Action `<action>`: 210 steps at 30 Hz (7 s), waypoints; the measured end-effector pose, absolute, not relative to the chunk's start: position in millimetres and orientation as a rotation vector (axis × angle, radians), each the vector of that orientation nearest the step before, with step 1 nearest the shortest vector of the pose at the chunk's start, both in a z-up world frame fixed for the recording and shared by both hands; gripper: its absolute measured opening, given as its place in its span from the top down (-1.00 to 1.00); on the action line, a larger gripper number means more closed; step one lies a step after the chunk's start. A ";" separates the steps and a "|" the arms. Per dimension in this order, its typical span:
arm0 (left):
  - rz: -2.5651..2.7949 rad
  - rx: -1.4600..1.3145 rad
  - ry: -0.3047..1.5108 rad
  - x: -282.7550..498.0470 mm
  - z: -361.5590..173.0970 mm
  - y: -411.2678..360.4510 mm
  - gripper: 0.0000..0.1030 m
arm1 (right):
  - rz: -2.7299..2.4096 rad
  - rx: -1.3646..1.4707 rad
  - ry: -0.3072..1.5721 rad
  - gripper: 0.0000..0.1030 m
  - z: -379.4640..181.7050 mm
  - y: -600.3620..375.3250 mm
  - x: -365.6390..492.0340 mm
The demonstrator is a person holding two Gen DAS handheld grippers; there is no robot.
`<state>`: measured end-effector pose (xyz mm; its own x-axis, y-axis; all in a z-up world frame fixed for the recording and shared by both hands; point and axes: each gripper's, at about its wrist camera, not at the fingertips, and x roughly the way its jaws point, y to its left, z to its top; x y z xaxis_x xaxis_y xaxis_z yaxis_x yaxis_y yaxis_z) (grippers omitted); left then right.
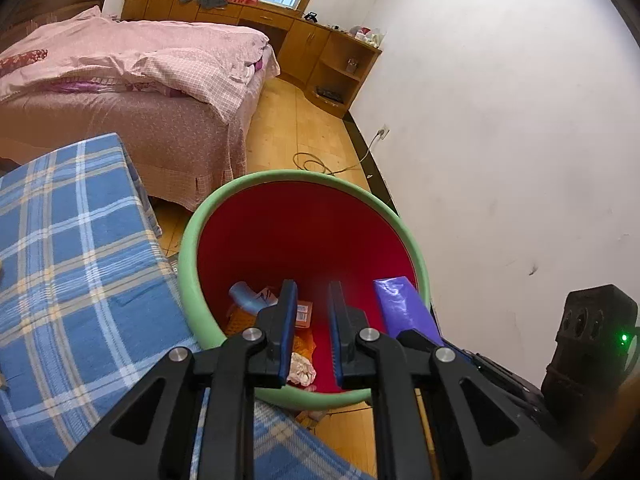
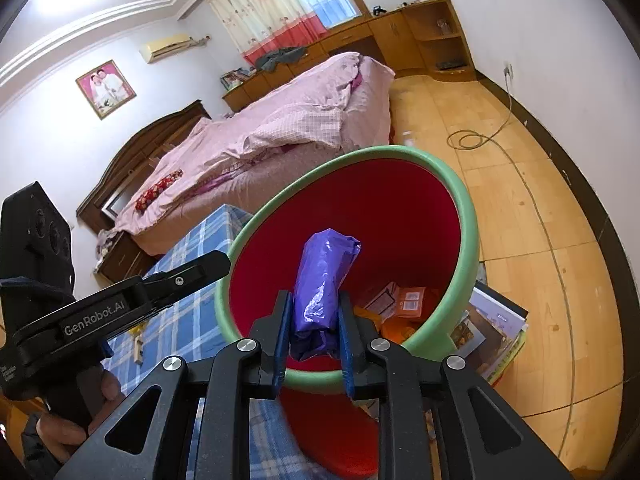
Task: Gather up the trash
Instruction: 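Carry the tube and purple bag over the red bucket, then open both tools to drop the tube and purple bag into the bucket, then move both tools back over the bed toward the yellow corn sponge, then grasp the yellow corn sponge with the right tool, then carry the yellow corn sponge with the right tool over the red bucket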
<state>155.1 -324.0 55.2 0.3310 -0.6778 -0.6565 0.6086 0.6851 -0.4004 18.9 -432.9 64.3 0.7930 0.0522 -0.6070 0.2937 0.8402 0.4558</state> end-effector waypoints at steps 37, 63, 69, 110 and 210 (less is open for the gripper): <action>-0.175 -0.047 0.972 184.5 26.9 -130.7 0.47 | -0.059 0.645 0.646 -0.08 60.2 -410.1 12.7; -0.177 -0.186 0.975 165.7 28.1 -83.2 0.81 | 0.007 0.633 0.642 -0.08 68.8 -394.4 18.3; -0.103 -0.167 0.931 164.9 49.7 -43.0 0.81 | 0.057 0.596 0.644 -0.08 85.6 -364.9 22.1; -0.075 -0.338 0.892 215.1 -7.6 87.0 0.81 | 0.120 0.304 0.882 -0.10 45.2 -129.2 220.7; -0.718 -0.065 0.876 160.3 55.9 -285.8 0.82 | -0.155 0.552 0.664 0.59 59.1 -418.8 15.3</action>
<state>160.3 -285.8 55.9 0.4251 -0.5988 -0.6788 0.5480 0.7671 -0.3335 15.3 -418.8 59.1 0.7819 0.0358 -0.6224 0.3079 0.8459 0.4355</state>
